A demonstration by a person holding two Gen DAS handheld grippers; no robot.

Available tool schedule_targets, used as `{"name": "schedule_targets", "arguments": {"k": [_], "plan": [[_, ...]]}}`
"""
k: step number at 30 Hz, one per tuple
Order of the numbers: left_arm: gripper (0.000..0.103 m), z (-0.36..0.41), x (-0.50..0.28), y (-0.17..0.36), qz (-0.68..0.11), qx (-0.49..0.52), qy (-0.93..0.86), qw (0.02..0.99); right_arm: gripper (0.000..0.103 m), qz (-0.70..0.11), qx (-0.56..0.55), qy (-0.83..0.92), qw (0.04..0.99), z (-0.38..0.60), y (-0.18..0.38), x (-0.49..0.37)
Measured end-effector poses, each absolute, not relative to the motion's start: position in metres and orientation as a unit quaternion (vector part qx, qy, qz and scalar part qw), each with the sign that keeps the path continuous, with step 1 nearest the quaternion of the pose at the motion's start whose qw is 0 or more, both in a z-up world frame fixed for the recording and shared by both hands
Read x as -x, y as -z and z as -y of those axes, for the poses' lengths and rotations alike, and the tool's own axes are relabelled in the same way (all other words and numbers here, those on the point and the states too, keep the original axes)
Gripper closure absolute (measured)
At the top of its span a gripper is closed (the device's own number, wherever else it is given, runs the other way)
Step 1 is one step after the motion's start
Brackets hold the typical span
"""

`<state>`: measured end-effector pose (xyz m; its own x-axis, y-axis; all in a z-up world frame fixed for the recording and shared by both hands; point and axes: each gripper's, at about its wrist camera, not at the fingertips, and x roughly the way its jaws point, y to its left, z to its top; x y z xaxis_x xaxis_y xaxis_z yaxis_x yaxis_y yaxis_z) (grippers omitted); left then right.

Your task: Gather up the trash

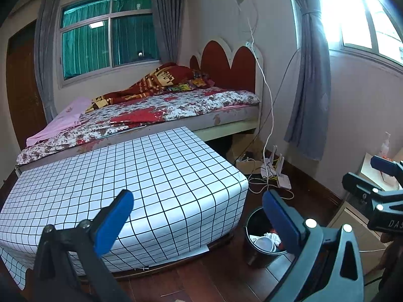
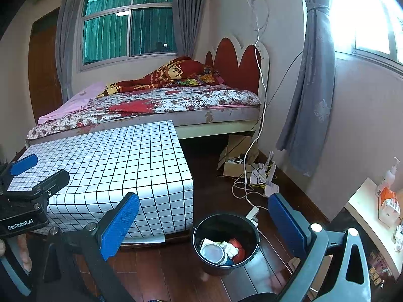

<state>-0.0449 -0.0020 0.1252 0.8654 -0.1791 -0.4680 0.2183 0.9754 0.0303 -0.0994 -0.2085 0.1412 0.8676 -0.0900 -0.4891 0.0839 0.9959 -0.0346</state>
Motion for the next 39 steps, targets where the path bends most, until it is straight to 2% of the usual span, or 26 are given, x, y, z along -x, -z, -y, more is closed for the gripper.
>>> {"name": "schedule_targets", "arguments": {"k": [39], "plan": [[0.001, 0.0067, 0.0414, -0.1313, -0.222, -0.048, 0.113, 0.967, 0.0, -0.249, 0.002, 0.051, 0.967, 0.2116, -0.1455, 0.1002]]}}
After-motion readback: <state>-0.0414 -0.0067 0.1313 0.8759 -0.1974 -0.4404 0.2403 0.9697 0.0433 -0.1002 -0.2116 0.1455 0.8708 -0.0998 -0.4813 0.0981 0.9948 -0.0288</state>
